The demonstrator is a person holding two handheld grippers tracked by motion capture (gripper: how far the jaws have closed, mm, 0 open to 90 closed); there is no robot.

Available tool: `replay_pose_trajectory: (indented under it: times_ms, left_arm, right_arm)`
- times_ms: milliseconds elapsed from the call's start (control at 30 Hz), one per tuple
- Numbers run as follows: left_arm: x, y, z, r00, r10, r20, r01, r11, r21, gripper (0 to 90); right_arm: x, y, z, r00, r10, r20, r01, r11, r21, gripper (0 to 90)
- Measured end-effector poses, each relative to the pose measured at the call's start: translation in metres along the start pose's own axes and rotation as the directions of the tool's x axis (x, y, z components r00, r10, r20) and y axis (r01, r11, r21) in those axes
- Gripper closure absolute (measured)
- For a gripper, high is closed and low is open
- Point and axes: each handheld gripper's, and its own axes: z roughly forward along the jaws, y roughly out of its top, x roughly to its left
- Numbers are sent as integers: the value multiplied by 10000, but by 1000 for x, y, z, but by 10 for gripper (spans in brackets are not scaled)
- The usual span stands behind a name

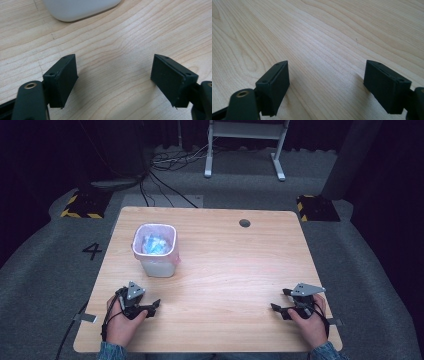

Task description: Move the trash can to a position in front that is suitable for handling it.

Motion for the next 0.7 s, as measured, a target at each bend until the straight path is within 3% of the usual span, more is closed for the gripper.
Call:
replay_pose_trajectory:
  times_ms: [367,533,700]
  left_arm:
    - [4,-1,-3,9992,-342,-190,339,9993,-140,199]
    - [8,9,-17,9984,-481,-309,461,9969,-632,215]
    - [13,21,-33,9983,-39,-580,-20,9949,-1013,254]
  right_arm:
    - [0,0,0,10000,1,2,-1,10000,-2,206]
    - [1,0,0,10000,-32,43,33,10000,-31,210]
    - [0,0,0,10000,-33,44,33,10000,-29,210]
